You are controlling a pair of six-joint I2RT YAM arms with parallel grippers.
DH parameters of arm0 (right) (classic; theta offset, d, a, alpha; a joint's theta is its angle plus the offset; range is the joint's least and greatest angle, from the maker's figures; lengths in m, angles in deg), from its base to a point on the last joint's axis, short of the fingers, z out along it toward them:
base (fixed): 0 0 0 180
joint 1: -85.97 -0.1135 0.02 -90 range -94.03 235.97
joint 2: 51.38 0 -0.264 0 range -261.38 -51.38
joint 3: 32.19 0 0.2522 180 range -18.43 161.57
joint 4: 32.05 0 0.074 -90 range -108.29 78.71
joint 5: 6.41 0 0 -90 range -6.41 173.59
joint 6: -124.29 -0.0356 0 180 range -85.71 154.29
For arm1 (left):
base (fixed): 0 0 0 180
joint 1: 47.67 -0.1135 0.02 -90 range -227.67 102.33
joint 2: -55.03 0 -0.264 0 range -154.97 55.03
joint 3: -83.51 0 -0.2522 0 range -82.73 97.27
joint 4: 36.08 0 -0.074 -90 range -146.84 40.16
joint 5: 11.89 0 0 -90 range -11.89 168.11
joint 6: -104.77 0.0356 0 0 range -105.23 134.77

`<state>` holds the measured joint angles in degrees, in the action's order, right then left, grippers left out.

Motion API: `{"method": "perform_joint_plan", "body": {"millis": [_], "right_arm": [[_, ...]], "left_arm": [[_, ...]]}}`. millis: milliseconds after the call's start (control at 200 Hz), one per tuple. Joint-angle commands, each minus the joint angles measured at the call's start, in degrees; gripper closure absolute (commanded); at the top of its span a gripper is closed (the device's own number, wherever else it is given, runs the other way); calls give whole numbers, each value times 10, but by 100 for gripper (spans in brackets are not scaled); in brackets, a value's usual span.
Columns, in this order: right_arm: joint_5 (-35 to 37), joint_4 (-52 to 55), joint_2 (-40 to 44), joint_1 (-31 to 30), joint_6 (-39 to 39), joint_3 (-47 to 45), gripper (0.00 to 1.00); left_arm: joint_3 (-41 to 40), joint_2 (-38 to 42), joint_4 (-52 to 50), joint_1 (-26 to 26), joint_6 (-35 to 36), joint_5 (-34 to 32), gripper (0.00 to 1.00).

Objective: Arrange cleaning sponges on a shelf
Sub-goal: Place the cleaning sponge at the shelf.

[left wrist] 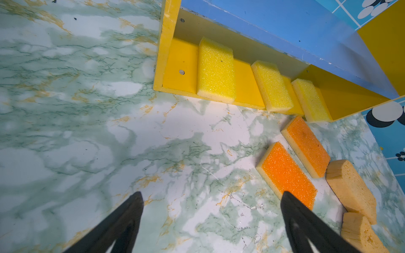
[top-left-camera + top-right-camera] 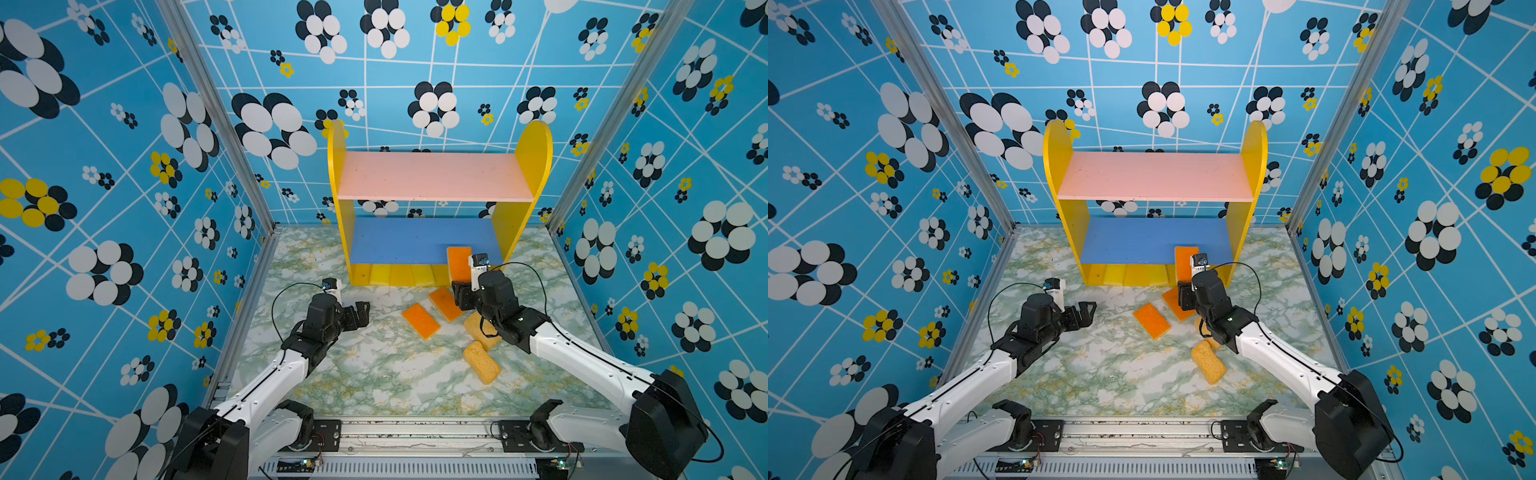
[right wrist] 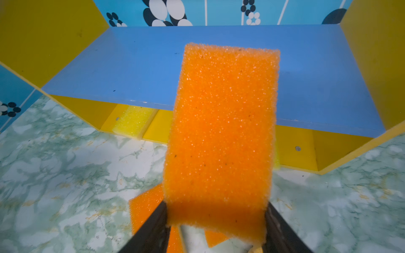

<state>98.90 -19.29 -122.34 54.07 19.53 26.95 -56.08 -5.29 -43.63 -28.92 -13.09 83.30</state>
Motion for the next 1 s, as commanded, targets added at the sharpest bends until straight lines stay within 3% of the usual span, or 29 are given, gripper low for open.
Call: {"method": "perform_joint_plan", "body": {"millis": [0, 600, 995], "right_arm": [[-20, -17, -16, 27, 12, 35, 37], [-123, -18, -148, 151, 34, 169, 35], [-116, -18, -217, 156, 54, 204, 34]], "left_arm": [[12, 2, 10, -5, 10, 7, 1], [7, 10, 13, -5, 9, 7, 1], [15, 10, -1, -5, 10, 6, 1]]}}
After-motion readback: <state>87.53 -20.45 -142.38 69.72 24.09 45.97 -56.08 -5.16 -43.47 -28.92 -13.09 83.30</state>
